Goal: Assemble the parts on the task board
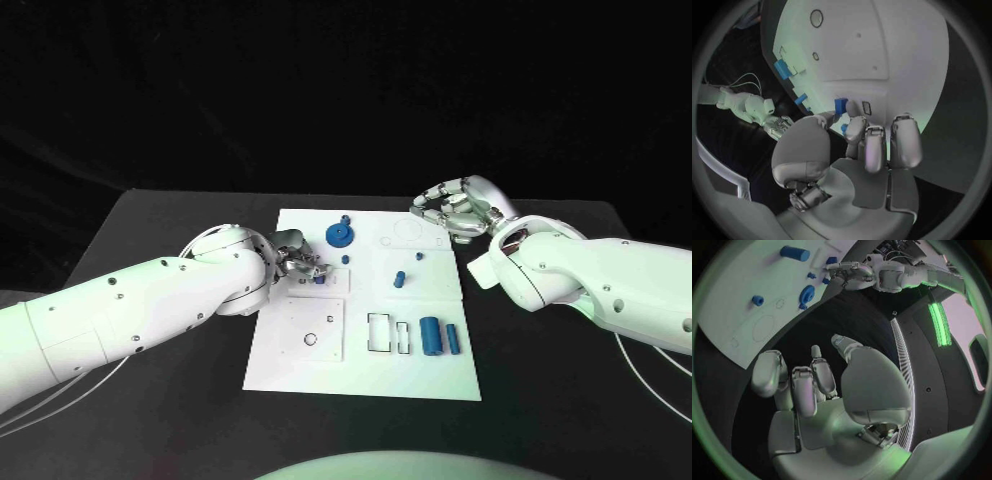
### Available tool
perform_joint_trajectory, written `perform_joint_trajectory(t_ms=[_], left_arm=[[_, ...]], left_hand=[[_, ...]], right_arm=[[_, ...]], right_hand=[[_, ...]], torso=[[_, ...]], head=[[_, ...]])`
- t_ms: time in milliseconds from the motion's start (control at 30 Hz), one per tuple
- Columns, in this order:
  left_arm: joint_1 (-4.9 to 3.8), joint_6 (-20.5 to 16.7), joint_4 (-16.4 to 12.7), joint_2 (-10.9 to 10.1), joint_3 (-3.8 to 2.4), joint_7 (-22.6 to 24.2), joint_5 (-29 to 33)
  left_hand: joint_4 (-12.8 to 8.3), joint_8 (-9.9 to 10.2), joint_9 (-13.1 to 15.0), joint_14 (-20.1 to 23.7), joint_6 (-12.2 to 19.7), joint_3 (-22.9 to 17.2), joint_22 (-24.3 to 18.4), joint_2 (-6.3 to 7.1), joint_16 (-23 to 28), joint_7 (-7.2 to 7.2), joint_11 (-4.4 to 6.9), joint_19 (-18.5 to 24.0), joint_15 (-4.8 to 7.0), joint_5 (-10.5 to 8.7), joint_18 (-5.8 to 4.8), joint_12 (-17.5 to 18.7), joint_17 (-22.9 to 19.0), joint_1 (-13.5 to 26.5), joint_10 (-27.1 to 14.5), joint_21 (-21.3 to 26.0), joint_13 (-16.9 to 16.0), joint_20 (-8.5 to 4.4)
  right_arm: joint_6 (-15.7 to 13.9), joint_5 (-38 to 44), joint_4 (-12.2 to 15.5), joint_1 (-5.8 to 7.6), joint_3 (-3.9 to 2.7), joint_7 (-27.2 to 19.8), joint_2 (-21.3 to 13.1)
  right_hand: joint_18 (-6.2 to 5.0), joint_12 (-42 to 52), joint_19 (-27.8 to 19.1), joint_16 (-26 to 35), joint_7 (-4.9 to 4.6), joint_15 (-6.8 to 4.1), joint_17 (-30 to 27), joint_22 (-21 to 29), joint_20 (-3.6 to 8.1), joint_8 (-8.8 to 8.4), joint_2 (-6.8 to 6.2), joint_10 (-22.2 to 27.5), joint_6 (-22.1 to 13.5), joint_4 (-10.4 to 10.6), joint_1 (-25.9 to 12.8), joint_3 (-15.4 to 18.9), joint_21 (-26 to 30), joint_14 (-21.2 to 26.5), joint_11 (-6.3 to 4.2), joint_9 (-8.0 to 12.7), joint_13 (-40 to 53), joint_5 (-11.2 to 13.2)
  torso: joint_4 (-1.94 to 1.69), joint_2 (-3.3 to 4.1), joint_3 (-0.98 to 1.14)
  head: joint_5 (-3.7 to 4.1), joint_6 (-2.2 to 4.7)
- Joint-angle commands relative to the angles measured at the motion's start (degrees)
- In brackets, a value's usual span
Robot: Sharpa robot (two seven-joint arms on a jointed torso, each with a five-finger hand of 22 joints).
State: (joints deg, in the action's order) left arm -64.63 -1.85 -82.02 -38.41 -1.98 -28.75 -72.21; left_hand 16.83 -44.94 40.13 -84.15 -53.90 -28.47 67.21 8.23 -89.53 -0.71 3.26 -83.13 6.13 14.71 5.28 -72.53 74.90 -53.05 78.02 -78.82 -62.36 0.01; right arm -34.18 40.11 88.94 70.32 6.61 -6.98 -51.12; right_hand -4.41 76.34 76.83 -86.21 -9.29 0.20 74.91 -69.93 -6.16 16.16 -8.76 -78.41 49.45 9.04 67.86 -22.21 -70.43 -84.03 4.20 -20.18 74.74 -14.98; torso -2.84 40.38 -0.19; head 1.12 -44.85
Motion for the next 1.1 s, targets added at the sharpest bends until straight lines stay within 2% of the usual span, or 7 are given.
perform_joint_trajectory(t_ms=[33,300,667,833,1100], left_arm=[[0.04,0.8,0.1,0.2,0.01,-0.1,0.2],[0.03,0.8,0.1,0.2,0.01,-0.1,0.2],[0.04,-0.4,-0.4,0.0,-0.02,0.0,0.9],[0.04,-1.0,-1.1,-0.5,-0.67,0.1,1.7],[-0.3,-1.2,-2.7,-1.6,-2.17,0.2,2.8]], left_hand=[[-0.1,-0.3,0.0,-5.8,-0.2,-0.3,0.0,-0.22,-0.4,0.13,0.02,0.0,0.33,-0.3,-0.91,-0.2,14.9,-0.7,0.4,-0.3,-0.1,-0.2],[-0.1,-0.3,0.0,-5.8,-0.2,-0.3,0.1,-0.32,-0.4,0.12,0.02,0.0,0.33,-0.38,-0.92,-0.2,14.9,-0.7,0.4,-0.3,-0.2,-0.2],[0.1,-0.3,0.0,-5.7,-0.1,0.5,0.0,-0.48,-0.3,0.04,-0.04,0.0,0.31,-0.73,-0.91,0.1,14.7,0.0,0.2,-0.2,0.3,-0.2],[0.1,-0.1,0.0,-5.7,0.2,1.7,-0.1,0.12,-0.2,-0.05,-0.13,0.0,0.24,-0.61,-0.89,0.7,14.5,1.4,-0.2,-0.2,1.1,-0.16],[0.0,0.2,0.0,-5.6,0.8,2.9,-0.7,0.83,0.0,-0.21,-0.27,0.3,0.15,-0.55,-0.78,1.7,14.0,2.6,-1.1,0.2,2.4,-0.11]], right_arm=[[0.6,0.3,0.0,-0.04,0.0,-0.4,0.0],[0.6,0.3,0.0,-0.04,0.01,-0.4,0.0],[0.7,0.3,-0.1,-0.05,0.01,-0.5,0.0],[0.6,0.3,-0.2,-0.06,0.02,-0.5,0.0],[0.5,0.5,-0.5,-0.08,0.05,-0.5,0.0]], right_hand=[[-0.99,-0.3,-0.5,0.2,0.22,-0.16,2.9,0.1,0.03,0.34,0.08,0.4,-0.2,0.2,-0.4,0.0,0.2,-3.2,0.03,0.0,0.0,-0.2],[-0.98,-0.3,-0.5,0.2,0.22,-0.16,2.9,0.0,0.03,0.35,0.1,0.4,-0.2,0.3,-0.4,0.0,0.2,-3.2,0.03,-0.1,0.0,-0.2],[-0.98,-0.2,-0.5,0.2,0.22,-0.17,2.9,0.1,0.04,0.4,0.24,0.4,-0.2,0.5,-0.5,0.1,0.2,-3.2,0.03,-0.1,0.1,-0.3],[-0.98,-0.3,-0.5,0.2,0.22,-0.17,2.9,0.1,0.04,0.42,0.29,0.4,-0.2,0.7,-0.6,0.1,0.2,-3.2,0.03,-0.1,0.0,-0.3],[-0.98,-0.3,-0.5,0.2,0.22,-0.17,2.9,0.1,0.04,0.42,0.29,0.4,-0.2,0.7,-0.6,0.1,0.2,-3.2,0.03,-0.1,0.0,-0.3]], torso=[[0.03,0.02,0.01],[0.02,0.01,0.04],[0.05,0.01,-0.04],[0.01,-0.02,-0.03],[-0.06,-0.08,0.04]], head=[[0.0,0.08],[0.05,0.1],[0.08,0.23],[0.11,0.35],[0.0,0.54]])
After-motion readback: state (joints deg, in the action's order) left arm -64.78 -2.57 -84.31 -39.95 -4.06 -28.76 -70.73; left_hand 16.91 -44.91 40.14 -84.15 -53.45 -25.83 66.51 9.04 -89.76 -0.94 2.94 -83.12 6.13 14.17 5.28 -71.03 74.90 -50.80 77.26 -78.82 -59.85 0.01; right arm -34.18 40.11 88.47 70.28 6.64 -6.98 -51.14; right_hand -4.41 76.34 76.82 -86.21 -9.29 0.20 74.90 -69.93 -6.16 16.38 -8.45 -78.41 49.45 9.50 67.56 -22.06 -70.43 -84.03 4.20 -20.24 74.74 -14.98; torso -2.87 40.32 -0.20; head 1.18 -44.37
